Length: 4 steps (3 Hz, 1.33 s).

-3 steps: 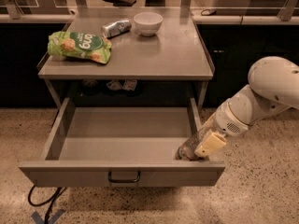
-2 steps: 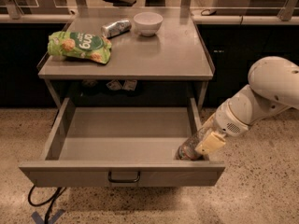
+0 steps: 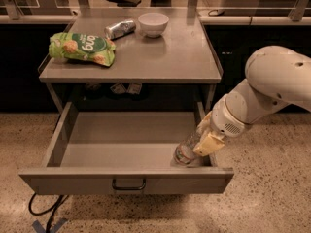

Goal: Pick water bottle from top drawer and place on counter

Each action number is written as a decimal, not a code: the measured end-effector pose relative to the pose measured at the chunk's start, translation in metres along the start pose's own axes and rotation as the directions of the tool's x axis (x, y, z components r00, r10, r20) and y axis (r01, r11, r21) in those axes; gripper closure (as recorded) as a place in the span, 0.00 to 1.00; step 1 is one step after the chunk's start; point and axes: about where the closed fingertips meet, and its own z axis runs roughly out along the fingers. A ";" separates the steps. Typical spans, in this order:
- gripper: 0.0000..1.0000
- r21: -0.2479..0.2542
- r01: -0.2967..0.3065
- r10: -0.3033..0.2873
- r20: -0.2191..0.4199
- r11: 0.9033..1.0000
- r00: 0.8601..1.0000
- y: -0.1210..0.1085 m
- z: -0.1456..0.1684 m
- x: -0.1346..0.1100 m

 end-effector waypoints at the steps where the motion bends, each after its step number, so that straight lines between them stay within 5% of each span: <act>1: 1.00 0.079 0.115 -0.117 0.030 0.990 0.993 0.016 -0.051 -0.057; 2: 1.00 0.176 0.168 -0.192 0.125 0.970 0.973 0.018 -0.114 -0.097; 4: 1.00 0.194 0.175 -0.209 0.172 0.965 0.963 0.013 -0.121 -0.100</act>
Offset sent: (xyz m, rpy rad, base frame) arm -0.0116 0.0600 0.2424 0.1948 -0.4211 0.1333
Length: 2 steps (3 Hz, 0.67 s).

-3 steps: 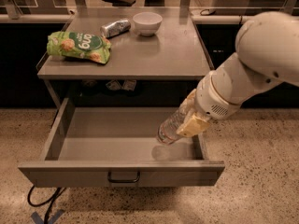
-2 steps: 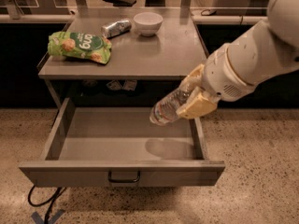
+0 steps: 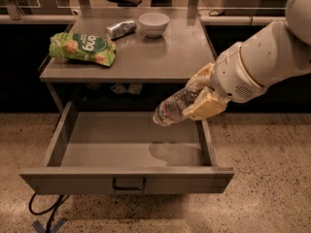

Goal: Pick water bottle from top drawer and place on counter

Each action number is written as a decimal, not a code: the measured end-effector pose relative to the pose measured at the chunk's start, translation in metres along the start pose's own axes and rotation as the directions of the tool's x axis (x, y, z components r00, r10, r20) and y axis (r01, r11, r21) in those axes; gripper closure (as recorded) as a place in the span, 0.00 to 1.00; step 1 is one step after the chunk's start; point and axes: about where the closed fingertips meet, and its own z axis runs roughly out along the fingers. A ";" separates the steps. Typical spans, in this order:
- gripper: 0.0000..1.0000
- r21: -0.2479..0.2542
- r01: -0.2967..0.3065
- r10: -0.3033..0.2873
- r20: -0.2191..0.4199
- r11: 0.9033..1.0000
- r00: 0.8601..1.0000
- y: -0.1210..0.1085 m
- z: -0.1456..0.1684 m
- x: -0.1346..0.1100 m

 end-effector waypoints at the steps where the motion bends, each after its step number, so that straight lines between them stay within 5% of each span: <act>1: 1.00 0.011 0.076 -0.077 0.114 0.997 0.990 -0.036 0.000 -0.016; 2: 1.00 0.092 0.137 -0.157 0.265 0.986 0.951 -0.095 -0.013 -0.045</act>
Offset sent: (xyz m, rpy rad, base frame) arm 0.1555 0.0087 0.1356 0.3846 -0.3876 0.2158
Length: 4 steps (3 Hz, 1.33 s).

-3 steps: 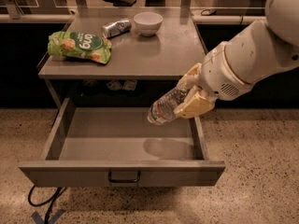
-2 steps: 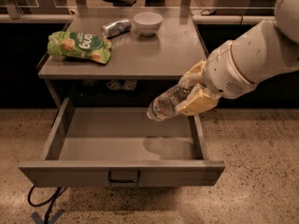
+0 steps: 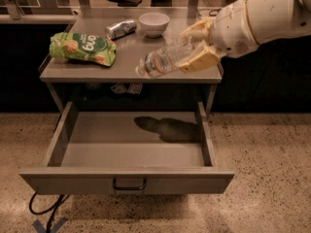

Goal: Pick water bottle from top drawer and place on counter

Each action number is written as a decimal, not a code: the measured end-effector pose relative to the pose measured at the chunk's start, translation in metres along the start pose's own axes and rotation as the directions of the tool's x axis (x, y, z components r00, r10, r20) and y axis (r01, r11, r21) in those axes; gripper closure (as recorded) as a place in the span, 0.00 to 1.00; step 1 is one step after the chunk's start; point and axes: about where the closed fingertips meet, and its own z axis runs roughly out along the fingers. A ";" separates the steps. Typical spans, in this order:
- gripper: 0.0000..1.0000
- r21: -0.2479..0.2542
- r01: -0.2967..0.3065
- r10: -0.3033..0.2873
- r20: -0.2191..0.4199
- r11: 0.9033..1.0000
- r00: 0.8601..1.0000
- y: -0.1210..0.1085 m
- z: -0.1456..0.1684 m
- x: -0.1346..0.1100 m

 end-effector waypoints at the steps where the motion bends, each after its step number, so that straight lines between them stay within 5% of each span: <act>1: 1.00 0.059 0.031 -0.033 0.026 0.998 0.999 -0.023 -0.020 -0.018; 3: 1.00 0.046 0.047 -0.048 0.041 0.998 0.998 -0.041 -0.012 -0.015; 4: 1.00 0.034 0.086 -0.089 0.076 0.996 0.993 -0.084 0.016 -0.016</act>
Offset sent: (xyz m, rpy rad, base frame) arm 0.0102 -0.0049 0.0316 0.0258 -0.0639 -0.0085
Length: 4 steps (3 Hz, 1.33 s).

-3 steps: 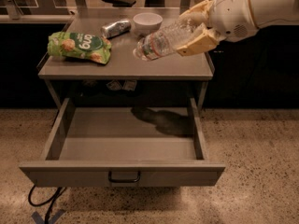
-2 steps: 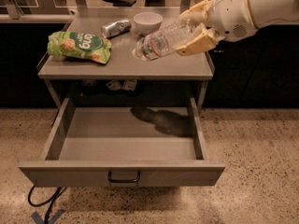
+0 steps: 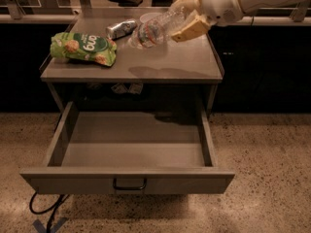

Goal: Pick water bottle from top drawer and place on counter

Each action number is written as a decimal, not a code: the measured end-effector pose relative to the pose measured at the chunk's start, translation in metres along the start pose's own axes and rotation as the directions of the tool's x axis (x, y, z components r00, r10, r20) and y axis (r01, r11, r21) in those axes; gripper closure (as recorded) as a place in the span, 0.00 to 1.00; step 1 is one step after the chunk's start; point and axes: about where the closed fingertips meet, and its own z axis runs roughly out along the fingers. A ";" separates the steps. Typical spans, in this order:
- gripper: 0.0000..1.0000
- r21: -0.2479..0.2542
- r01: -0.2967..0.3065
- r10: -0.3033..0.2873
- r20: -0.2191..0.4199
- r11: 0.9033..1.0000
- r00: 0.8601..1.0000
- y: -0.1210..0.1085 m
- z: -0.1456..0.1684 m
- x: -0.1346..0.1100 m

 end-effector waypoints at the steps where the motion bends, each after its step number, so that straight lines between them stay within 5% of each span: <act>1: 1.00 0.033 0.032 -0.031 -0.012 0.999 0.999 -0.040 0.023 0.005; 2: 1.00 0.077 0.079 -0.069 -0.131 0.994 0.989 -0.068 0.031 0.019; 3: 1.00 0.069 0.109 -0.078 -0.346 0.992 0.935 -0.081 0.029 0.034; 4: 1.00 0.036 0.078 -0.044 -0.568 0.996 0.822 -0.092 0.020 0.063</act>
Offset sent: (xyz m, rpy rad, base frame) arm 0.1170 -0.0187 0.0084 -0.2821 -0.1788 -0.1944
